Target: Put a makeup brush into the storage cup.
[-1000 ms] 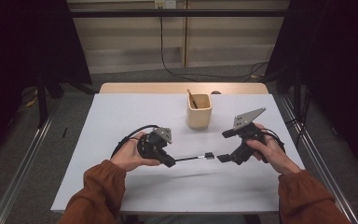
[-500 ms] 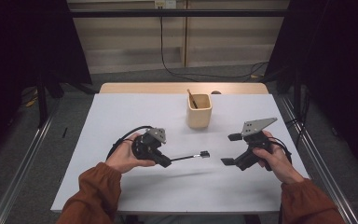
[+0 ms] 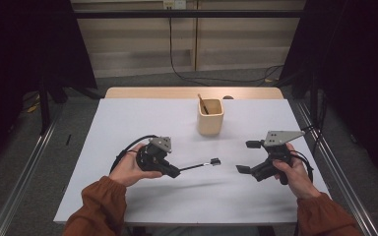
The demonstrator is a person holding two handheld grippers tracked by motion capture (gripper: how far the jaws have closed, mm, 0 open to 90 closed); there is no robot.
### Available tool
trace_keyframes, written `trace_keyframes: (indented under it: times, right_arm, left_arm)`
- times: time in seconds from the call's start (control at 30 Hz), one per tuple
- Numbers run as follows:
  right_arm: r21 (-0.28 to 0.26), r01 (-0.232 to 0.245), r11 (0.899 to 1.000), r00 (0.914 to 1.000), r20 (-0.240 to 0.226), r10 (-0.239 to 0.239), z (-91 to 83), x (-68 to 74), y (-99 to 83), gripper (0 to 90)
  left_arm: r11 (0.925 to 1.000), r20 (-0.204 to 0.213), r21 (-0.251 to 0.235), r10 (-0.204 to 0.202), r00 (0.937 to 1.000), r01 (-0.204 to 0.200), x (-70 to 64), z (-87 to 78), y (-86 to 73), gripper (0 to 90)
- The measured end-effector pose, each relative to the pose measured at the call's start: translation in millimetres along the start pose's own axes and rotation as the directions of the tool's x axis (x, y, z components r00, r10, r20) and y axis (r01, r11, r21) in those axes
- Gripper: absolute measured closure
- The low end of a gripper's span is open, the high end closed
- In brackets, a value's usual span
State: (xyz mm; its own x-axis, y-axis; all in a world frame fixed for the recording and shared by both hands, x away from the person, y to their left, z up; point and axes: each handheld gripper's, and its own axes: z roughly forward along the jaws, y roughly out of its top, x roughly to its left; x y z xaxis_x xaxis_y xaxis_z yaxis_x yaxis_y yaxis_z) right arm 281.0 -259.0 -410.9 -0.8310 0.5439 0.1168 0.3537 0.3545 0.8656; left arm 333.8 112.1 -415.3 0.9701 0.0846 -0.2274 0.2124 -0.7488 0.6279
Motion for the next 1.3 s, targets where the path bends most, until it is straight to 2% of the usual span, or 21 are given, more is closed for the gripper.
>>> trace_keyframes:
  times: [0.27,0.57,0.73,0.93,1.03,1.13,1.3]
  right_arm:
    - [-0.011,0.005,1.0,0.9999,-0.016,-0.005,0.9,4.6,-2.3,2.8]
    - [-0.019,0.011,1.0,0.9993,-0.035,-0.012,3.9,7.9,-4.1,2.8]
    - [-0.032,0.004,0.999,0.9988,-0.048,-0.005,5.3,8.8,-4.5,2.4]
    - [-0.046,0.006,0.999,0.9985,-0.054,-0.009,4.8,10.2,-3.9,2.3]
    - [-0.051,0.005,0.999,0.9983,-0.058,-0.008,4.7,10.3,-4.0,2.2]
    - [-0.053,0.004,0.999,0.9981,-0.062,-0.008,5.1,11.1,-4.1,2.2]
    - [-0.061,0.006,0.998,0.9973,-0.073,-0.011,6.3,12.8,-3.7,2.1]
  left_arm:
    - [0.9991,-0.007,-0.04,-0.014,0.9999,0.014,-2.3,-5.4,-3.5,85.6]
    - [0.9898,-0.031,-0.14,-0.03,0.9991,0.025,-1.8,-9.1,-8.2,85.6]
    - [0.975,-0.036,-0.22,-0.039,0.9986,0.031,-2.6,-9.2,-10.4,85.6]
    - [0.9627,-0.051,-0.269,-0.044,0.9977,0.029,-4.8,-8.1,-12.3,85.6]
    - [0.9529,-0.054,-0.302,-0.049,0.9973,0.031,-7.1,-8.7,-13.9,85.6]
    - [0.9465,-0.067,-0.322,-0.047,0.9966,0.023,-9.7,-9.2,-14.9,85.6]
    - [0.9271,-0.058,-0.374,-0.051,0.997,0.025,-13.3,-7.7,-16.0,85.6]
